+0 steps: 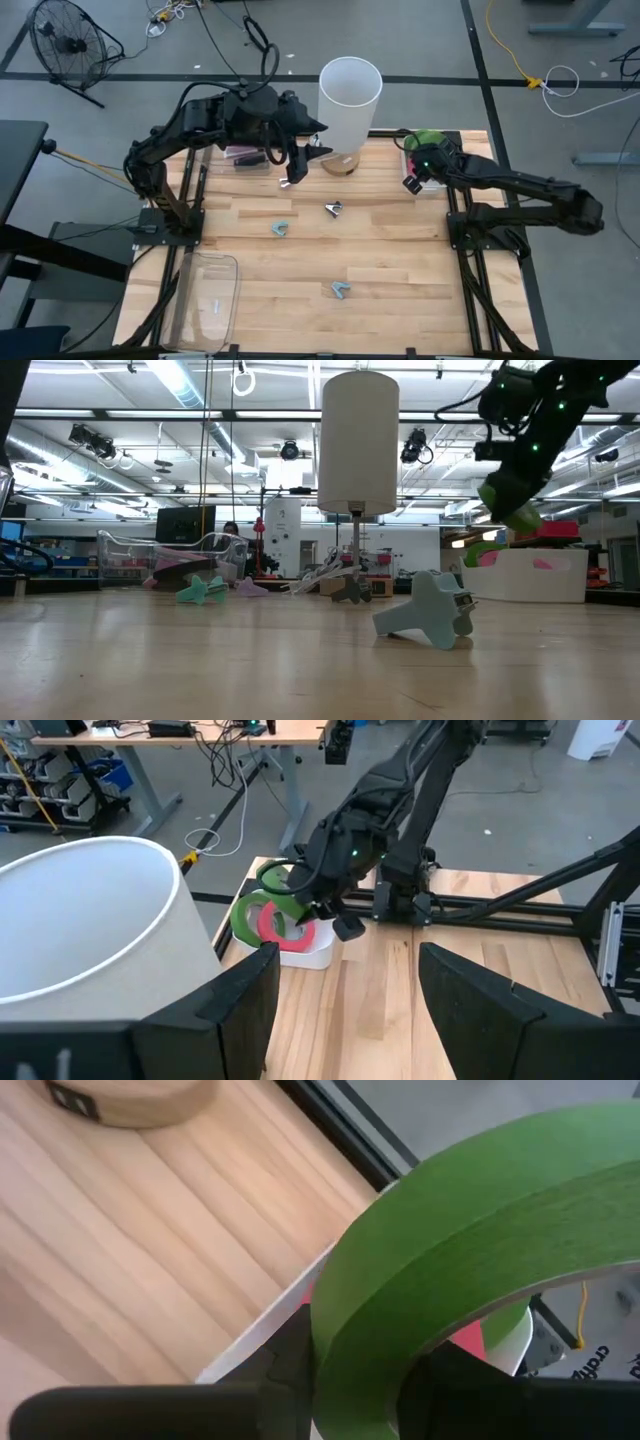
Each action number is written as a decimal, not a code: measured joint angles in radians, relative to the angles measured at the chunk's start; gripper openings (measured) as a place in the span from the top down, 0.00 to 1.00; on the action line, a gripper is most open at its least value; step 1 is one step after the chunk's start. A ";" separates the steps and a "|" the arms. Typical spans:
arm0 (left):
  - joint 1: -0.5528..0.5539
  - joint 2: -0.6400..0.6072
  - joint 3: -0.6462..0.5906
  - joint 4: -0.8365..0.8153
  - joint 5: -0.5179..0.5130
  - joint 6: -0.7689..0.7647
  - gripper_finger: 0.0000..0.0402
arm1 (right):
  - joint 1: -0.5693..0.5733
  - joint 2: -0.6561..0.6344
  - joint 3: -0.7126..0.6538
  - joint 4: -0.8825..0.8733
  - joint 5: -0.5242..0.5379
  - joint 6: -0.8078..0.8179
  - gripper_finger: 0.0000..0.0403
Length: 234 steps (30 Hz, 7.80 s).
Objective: Pick and place Stapler, Stapler remover, tape
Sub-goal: Put the green tape into the white bin, then put the top light blue staple remover into the bottom transparent bin
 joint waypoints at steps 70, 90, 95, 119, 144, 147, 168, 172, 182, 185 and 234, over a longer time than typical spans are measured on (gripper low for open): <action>-0.054 0.094 -0.001 -0.448 0.000 0.046 0.40 | 0.010 -0.001 -0.103 0.603 -0.771 0.210 0.19; -0.074 0.296 -0.001 -0.534 0.092 0.002 0.40 | 0.021 0.000 -0.103 0.562 -0.760 0.217 0.19; -0.086 0.296 -0.009 -0.430 0.060 0.002 0.40 | 0.021 0.000 -0.103 0.558 -0.760 0.212 0.19; -0.271 -0.044 -0.817 -0.087 -0.020 -0.130 0.40 | 0.035 0.000 -0.103 0.548 -0.760 0.221 0.19; -0.145 -0.243 -1.113 0.016 -0.086 0.037 0.17 | 0.050 0.000 -0.103 0.538 -0.719 0.260 0.19; -0.134 -0.243 -1.113 0.033 -0.088 0.072 0.10 | 0.050 0.000 -0.103 0.537 -0.717 0.261 0.19; 0.020 -0.187 -1.191 0.222 0.008 0.153 0.10 | 0.050 0.000 -0.104 0.535 -0.705 0.270 0.19; 0.015 -0.188 -1.251 0.227 0.009 0.177 0.10 | 0.050 0.000 -0.104 0.532 -0.705 0.270 0.19; -0.051 -0.191 -1.364 0.335 0.086 0.178 0.10 | 0.050 0.000 -0.104 0.529 -0.705 0.277 0.19; -0.072 -0.191 -1.391 0.353 0.086 0.177 0.10 | 0.050 0.000 -0.104 0.529 -0.705 0.277 0.19; -0.139 -0.011 -1.408 0.449 0.061 0.157 0.50 | 0.050 0.000 -0.104 0.505 -0.704 0.269 0.19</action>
